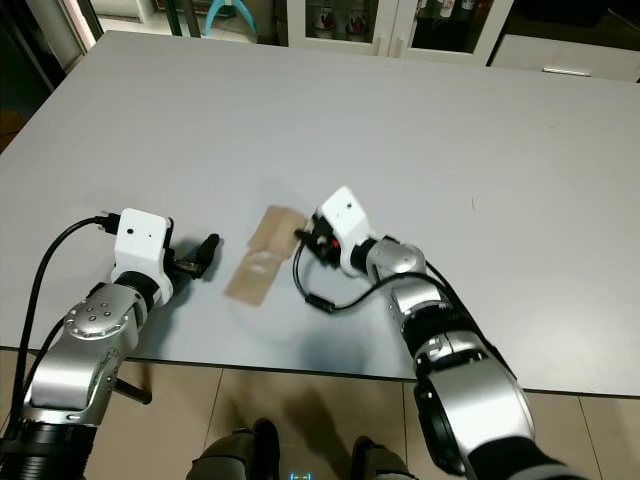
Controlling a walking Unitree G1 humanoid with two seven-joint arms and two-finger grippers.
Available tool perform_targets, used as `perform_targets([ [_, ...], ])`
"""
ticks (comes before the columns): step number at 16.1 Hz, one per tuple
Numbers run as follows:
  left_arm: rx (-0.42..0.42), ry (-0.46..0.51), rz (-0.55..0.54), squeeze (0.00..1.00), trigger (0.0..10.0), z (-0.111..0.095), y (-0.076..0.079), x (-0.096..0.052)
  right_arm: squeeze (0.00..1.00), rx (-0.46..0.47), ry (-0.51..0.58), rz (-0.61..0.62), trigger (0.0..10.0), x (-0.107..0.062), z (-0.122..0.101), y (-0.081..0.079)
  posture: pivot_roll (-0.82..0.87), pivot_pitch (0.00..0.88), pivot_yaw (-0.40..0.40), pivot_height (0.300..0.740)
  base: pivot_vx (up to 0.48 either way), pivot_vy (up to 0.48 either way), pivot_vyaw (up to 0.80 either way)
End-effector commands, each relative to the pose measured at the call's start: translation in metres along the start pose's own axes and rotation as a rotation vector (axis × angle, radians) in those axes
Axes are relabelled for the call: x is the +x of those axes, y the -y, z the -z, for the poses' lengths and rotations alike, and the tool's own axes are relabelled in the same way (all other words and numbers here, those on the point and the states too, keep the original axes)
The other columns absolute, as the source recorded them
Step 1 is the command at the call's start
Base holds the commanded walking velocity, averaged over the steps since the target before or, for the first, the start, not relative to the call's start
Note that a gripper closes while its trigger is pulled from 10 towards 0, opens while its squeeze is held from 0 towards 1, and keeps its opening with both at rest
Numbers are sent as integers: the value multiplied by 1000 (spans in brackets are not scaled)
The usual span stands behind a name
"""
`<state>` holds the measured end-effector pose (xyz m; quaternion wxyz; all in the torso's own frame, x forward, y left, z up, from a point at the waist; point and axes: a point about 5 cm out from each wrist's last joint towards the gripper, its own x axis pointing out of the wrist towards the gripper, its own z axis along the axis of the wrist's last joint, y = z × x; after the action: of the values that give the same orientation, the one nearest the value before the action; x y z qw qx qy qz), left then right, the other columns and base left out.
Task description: Picking trash to rubbish bin
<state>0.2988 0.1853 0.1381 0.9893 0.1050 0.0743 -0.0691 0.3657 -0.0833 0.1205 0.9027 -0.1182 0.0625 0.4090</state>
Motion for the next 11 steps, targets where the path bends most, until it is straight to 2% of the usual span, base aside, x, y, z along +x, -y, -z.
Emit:
perform_targets([
  [1, 6, 2, -4, 0, 10000, 1, 1, 1, 0, 8, 3, -26, 10000, -1, 2, -2, -6, 158, 3, 740, 0, 0, 0],
  [3, -18, 11, -2, 0, 10000, -1, 5, 3, 0, -12, -10, 76, 10000, -8, 1, 13, -13, 161, 0, 740, 0, 0, 0],
  [6, -98, 48, -1, 0, 10000, -10, 16, 9, 0, -27, -24, 258, 10000, -17, -6, 38, -13, 161, 0, 740, 0, 0, 0],
  [8, -109, 103, -4, 0, 10000, -28, 32, 14, 0, -47, 6, 281, 10000, -18, -13, 42, -23, 166, -6, 740, 0, 0, 0],
  [11, -139, 147, 44, 0, 10000, -50, 55, 17, 0, -87, 24, 248, 10000, -21, -14, 39, -32, 172, -12, 740, 0, 0, 0],
])
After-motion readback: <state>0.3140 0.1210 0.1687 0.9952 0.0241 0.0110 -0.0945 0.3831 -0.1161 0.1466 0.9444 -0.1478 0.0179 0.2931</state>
